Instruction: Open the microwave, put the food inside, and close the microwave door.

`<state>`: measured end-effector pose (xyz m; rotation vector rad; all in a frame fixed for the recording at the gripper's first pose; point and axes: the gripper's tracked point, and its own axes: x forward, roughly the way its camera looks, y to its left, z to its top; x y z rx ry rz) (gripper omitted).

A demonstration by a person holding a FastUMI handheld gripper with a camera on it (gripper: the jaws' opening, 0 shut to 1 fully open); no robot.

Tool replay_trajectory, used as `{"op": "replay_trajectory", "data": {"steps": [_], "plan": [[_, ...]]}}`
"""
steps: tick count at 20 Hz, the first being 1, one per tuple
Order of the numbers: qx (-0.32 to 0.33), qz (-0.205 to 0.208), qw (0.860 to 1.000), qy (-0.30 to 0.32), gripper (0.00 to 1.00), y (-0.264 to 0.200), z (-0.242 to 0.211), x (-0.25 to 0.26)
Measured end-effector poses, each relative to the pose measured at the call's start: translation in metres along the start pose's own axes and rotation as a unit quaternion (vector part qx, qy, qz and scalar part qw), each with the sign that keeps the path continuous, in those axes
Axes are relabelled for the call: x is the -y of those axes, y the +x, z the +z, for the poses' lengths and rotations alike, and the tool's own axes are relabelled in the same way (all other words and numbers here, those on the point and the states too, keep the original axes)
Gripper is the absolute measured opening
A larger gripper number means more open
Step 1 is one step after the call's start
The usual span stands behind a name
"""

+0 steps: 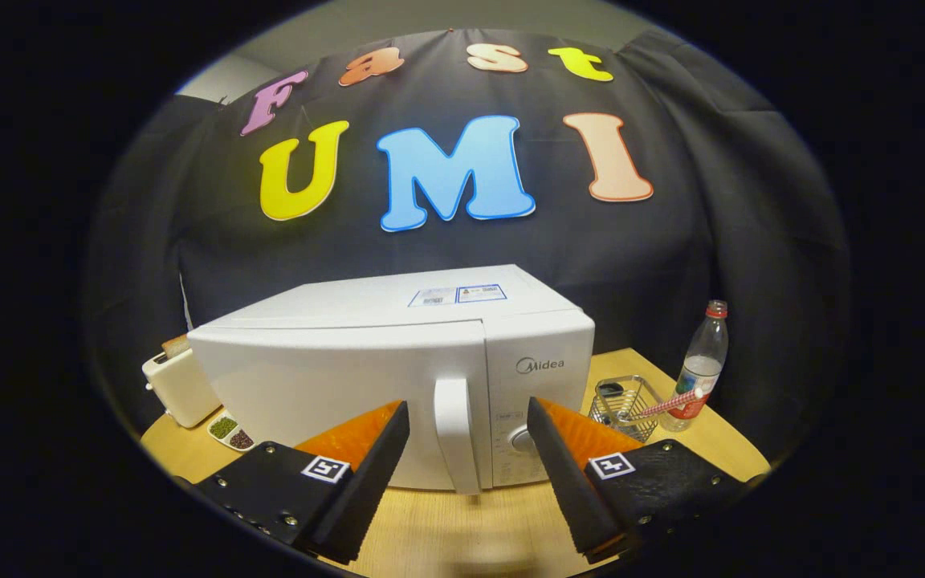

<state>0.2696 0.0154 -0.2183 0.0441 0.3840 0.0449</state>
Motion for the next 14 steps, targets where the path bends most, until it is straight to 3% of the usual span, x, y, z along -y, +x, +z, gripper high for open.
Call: {"op": "replay_trajectory", "data": {"steps": [2,4,5,6,7,9,10,11,13,14], "plan": [[-0.019,-0.003,1.000,0.006,0.88,0.011,-0.012,0.002],[-0.038,0.004,0.999,0.014,0.65,0.016,-0.021,-0.001],[-0.043,0.012,0.999,0.015,0.65,0.018,-0.023,-0.004],[-0.041,0.013,0.999,0.012,0.51,0.017,-0.021,-0.009],[-0.041,0.017,0.999,0.002,0.44,0.018,-0.022,-0.010],[-0.043,0.013,0.999,-0.019,0.43,0.023,-0.022,-0.010],[-0.042,0.004,0.998,-0.035,0.28,0.019,-0.021,-0.010],[-0.040,0.002,0.998,-0.044,0.28,0.020,-0.022,-0.010],[-0.043,-0.006,0.998,-0.047,0.13,0.016,-0.022,-0.010],[-0.055,-0.006,0.997,-0.047,0.12,0.014,-0.026,-0.010]]}}
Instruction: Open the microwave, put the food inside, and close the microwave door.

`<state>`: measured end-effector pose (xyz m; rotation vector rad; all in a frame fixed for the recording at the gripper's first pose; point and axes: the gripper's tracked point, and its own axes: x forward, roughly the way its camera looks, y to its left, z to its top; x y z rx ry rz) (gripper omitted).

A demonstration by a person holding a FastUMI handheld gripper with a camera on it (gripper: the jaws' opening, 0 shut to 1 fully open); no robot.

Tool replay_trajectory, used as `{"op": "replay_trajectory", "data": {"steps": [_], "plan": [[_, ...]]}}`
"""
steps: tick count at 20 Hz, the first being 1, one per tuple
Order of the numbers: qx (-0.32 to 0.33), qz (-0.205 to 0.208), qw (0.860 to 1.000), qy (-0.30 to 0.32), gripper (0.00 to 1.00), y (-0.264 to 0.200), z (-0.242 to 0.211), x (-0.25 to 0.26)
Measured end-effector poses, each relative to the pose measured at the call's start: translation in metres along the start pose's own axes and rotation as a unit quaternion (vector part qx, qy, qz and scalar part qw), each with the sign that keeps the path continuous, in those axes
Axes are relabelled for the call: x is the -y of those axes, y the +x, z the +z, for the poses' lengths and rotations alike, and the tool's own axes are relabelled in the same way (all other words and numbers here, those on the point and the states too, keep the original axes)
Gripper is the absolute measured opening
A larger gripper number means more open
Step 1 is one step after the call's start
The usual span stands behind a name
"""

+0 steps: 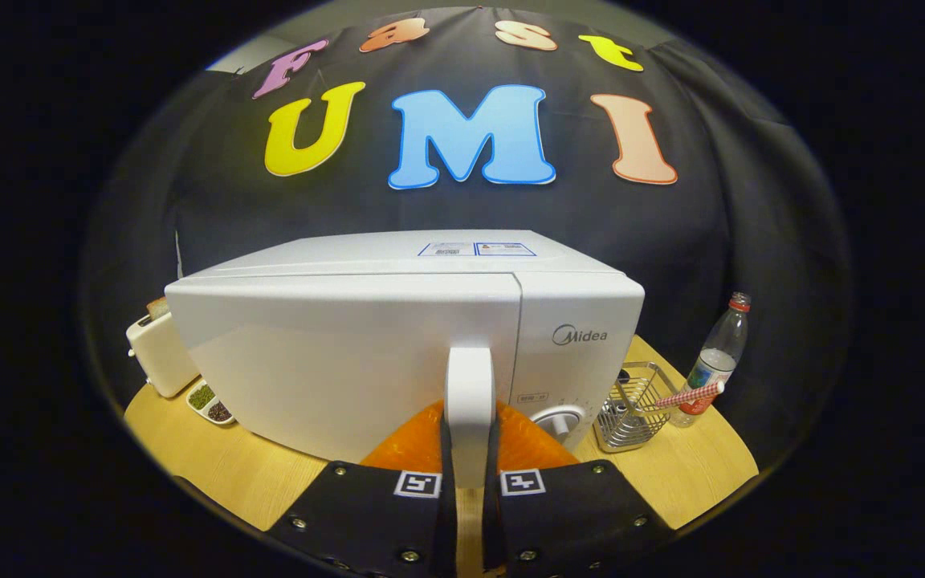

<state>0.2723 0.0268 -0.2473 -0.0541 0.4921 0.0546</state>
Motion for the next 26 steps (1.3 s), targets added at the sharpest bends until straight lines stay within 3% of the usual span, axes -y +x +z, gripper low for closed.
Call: {"op": "replay_trajectory", "data": {"steps": [4,10,22,26], "plan": [[0.006,0.002,1.000,-0.026,0.12,-0.040,-0.016,-0.012],[-0.014,0.011,1.000,0.003,0.13,-0.097,-0.038,-0.039],[-0.025,0.035,0.999,0.018,0.24,-0.188,-0.078,-0.127],[-0.030,0.021,0.999,0.028,0.24,-0.208,-0.089,-0.155]]}}
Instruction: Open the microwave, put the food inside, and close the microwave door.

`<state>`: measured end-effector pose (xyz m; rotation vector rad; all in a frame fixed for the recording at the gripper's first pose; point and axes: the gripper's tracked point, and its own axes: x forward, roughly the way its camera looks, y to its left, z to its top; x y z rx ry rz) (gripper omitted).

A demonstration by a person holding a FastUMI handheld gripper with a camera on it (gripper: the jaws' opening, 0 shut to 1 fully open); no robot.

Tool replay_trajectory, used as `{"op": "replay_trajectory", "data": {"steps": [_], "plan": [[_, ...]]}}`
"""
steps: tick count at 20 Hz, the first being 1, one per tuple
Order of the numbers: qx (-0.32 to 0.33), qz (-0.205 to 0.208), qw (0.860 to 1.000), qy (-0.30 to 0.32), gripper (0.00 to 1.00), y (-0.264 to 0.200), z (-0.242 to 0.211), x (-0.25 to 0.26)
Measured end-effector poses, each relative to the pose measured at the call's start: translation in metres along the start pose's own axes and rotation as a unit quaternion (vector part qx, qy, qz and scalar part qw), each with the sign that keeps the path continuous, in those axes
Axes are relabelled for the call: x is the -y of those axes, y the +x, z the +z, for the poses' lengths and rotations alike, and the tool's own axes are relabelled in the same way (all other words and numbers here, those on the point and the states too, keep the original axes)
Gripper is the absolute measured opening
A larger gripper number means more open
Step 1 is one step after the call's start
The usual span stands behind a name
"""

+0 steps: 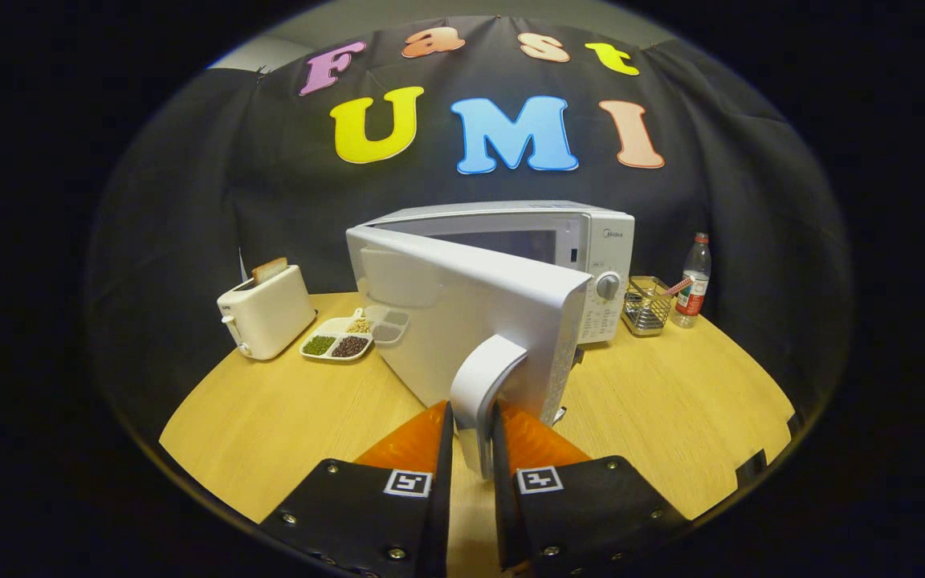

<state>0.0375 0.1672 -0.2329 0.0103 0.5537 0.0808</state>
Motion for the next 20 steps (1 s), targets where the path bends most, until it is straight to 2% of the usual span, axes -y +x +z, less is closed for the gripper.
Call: {"op": "replay_trajectory", "data": {"steps": [6,13,15,17,18,20], "plan": [[-0.017,0.013,1.000,0.005,0.24,-0.023,-0.021,-0.054],[-0.025,0.079,0.996,-0.023,0.24,-0.049,-0.034,-0.126],[-0.021,0.135,0.990,-0.041,0.24,-0.062,-0.036,-0.153],[-0.033,0.236,0.971,-0.036,0.24,-0.087,-0.044,-0.188],[-0.030,0.271,0.962,-0.035,0.24,-0.101,-0.042,-0.195],[-0.012,0.311,0.950,-0.034,0.27,-0.124,-0.032,-0.189]]}}
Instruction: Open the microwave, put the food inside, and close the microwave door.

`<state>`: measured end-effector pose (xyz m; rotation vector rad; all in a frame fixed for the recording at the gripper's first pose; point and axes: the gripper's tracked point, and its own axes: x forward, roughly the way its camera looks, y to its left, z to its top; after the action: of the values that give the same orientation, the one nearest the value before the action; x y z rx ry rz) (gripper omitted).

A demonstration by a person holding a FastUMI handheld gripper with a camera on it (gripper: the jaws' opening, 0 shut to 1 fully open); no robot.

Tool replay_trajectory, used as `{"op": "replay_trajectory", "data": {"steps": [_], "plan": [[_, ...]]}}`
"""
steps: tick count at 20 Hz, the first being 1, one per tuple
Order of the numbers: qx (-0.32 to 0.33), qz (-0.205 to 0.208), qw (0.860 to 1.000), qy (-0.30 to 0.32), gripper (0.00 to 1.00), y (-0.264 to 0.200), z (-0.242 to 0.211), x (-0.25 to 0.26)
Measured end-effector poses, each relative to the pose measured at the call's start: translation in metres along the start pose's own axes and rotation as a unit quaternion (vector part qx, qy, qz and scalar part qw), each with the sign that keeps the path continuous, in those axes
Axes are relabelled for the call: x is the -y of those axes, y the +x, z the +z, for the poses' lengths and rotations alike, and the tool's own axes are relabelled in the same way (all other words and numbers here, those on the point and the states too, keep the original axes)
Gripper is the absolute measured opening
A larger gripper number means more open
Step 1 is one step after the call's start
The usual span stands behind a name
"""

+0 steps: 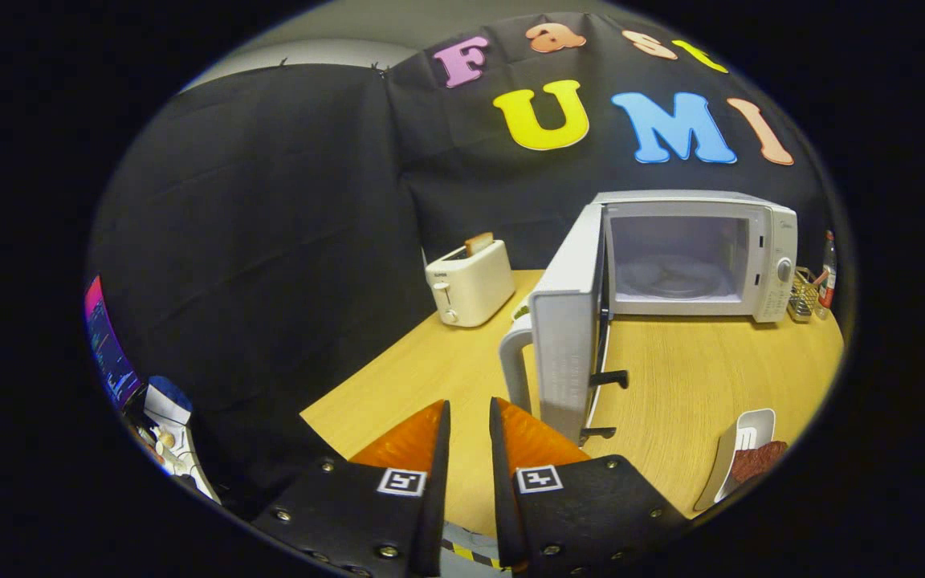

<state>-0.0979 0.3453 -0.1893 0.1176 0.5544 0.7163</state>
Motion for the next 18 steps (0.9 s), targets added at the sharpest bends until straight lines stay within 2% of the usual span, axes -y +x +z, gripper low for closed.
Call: {"op": "replay_trajectory", "data": {"steps": [1,3,4,5,9,14,18], "plan": [[0.011,0.010,1.000,-0.004,0.31,-0.010,0.004,0.002],[0.029,0.008,0.999,-0.013,0.68,-0.027,0.014,0.023],[0.035,0.000,0.999,-0.015,0.96,-0.036,0.019,0.039],[0.039,-0.012,0.999,-0.016,0.99,-0.046,0.019,0.055],[0.036,-0.071,0.997,-0.007,0.99,-0.079,0.018,0.136],[0.015,-0.135,0.989,0.062,0.99,-0.116,0.000,0.225],[-0.006,-0.158,0.980,0.119,0.99,-0.126,-0.024,0.268]]}}
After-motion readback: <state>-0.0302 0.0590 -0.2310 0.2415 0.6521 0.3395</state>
